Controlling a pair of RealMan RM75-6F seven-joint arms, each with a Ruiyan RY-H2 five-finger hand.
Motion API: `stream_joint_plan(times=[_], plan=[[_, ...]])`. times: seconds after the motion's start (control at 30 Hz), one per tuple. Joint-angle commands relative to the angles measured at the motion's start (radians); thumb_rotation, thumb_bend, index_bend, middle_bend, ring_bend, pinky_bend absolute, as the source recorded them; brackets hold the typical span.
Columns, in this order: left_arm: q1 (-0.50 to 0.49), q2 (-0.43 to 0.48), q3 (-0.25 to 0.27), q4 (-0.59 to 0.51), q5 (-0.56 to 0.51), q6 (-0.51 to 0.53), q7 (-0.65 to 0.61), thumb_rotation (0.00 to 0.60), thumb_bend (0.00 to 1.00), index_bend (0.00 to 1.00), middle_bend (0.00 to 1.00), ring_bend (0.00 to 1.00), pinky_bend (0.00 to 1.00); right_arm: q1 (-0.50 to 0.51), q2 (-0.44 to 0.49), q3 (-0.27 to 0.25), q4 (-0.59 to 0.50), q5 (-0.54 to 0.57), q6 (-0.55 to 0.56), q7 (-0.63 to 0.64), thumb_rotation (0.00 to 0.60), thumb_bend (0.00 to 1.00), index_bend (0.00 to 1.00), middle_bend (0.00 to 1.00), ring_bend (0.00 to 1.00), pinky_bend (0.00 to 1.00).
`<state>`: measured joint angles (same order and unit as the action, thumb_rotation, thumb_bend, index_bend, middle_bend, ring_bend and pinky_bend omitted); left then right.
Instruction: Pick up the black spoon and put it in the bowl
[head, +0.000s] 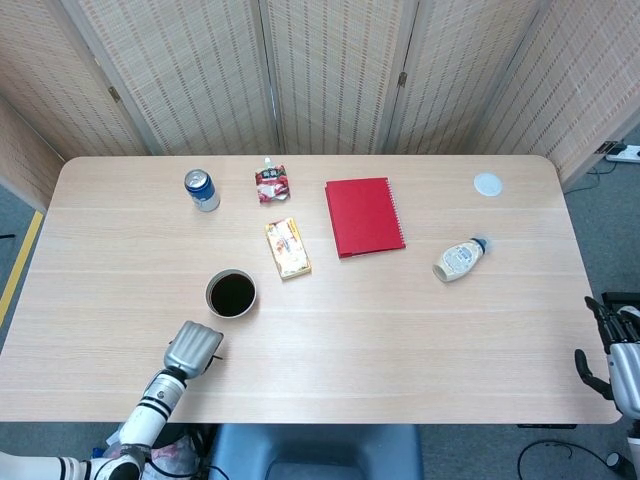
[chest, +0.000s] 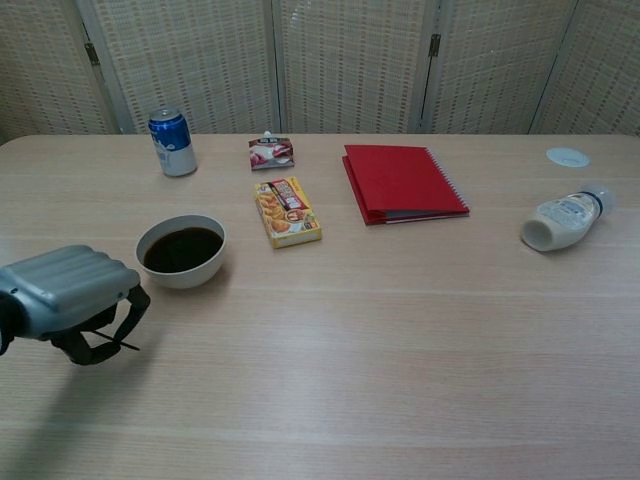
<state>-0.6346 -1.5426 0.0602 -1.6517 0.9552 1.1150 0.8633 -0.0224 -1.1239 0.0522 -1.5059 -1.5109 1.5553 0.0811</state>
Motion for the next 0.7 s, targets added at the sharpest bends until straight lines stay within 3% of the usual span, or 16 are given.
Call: stream_joint_plan(times=[0.03, 0.43, 0.7], plan=[[0.001, 0.050, -0.029, -0.043, 0.015, -0.013, -0.069, 0.600, 0.44, 0.62, 1.00, 0.97, 1.00, 0.000, 0.001, 0.000, -0.001, -0.002, 0.002, 0.000, 0.600, 0.38, 0.09, 0.18, 0.22, 0.17], [0.004, 0.214, -0.203, -0.143, 0.021, -0.103, -0.486, 0.600, 0.44, 0.63, 1.00, 0.97, 1.00, 0.002, 0.003, -0.001, -0.001, -0.011, 0.004, 0.004, 0.600, 0.38, 0.09, 0.18, 0.22, 0.17], [-0.010, 0.190, -0.298, -0.119, 0.037, -0.116, -0.683, 0.600, 0.45, 0.63, 1.00, 0.97, 1.00, -0.002, -0.001, -0.004, 0.004, -0.013, 0.010, 0.009, 0.600, 0.38, 0.09, 0.18, 0.22, 0.17]])
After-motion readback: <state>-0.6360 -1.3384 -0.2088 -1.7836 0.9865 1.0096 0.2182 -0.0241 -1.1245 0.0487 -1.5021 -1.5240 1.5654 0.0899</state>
